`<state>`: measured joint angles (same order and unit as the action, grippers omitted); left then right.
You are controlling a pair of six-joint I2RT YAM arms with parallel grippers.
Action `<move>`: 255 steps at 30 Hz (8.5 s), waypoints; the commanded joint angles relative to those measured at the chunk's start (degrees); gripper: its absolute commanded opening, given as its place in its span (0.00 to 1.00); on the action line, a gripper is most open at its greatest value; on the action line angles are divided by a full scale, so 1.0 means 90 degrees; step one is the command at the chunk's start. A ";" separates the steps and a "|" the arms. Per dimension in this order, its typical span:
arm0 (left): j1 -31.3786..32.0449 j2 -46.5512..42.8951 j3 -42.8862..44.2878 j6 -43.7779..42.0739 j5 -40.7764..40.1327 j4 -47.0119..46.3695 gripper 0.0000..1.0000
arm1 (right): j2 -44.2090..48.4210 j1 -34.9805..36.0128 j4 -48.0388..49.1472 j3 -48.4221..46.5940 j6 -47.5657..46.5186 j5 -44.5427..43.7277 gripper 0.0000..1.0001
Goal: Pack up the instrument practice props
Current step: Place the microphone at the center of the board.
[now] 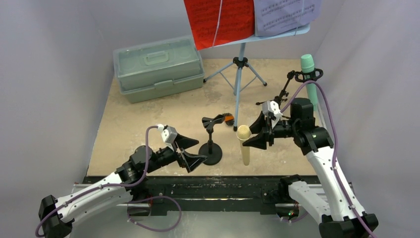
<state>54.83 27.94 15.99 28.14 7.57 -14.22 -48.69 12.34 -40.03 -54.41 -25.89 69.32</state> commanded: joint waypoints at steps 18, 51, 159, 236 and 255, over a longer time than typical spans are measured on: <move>0.0038 0.0274 -0.0970 0.1369 0.0346 -0.2039 1.00 | -0.0054 -0.0025 0.1504 0.0855 0.0973 0.0793 0.13; 0.0987 0.1736 -0.1005 0.1280 -0.0190 -0.3787 1.00 | -0.0245 -0.0017 0.2483 0.1182 0.1868 0.1268 0.13; 0.2970 0.3462 0.4937 -0.2432 -0.3096 0.1341 0.00 | 0.0455 -0.0673 -0.0289 0.0817 -0.1628 0.0044 0.99; -0.4139 0.6224 0.3911 -0.4178 -0.3062 0.2372 0.02 | 0.0585 -0.0673 -0.0422 0.0819 -0.1805 -0.0302 0.99; -0.4141 0.8632 0.5261 -0.4142 -0.3472 0.3408 0.28 | 0.0593 -0.0677 -0.0481 0.0804 -0.1874 -0.0348 0.99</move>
<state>18.06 103.13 60.47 -10.11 -22.57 16.73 -43.81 6.37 -43.35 -47.31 -41.74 66.57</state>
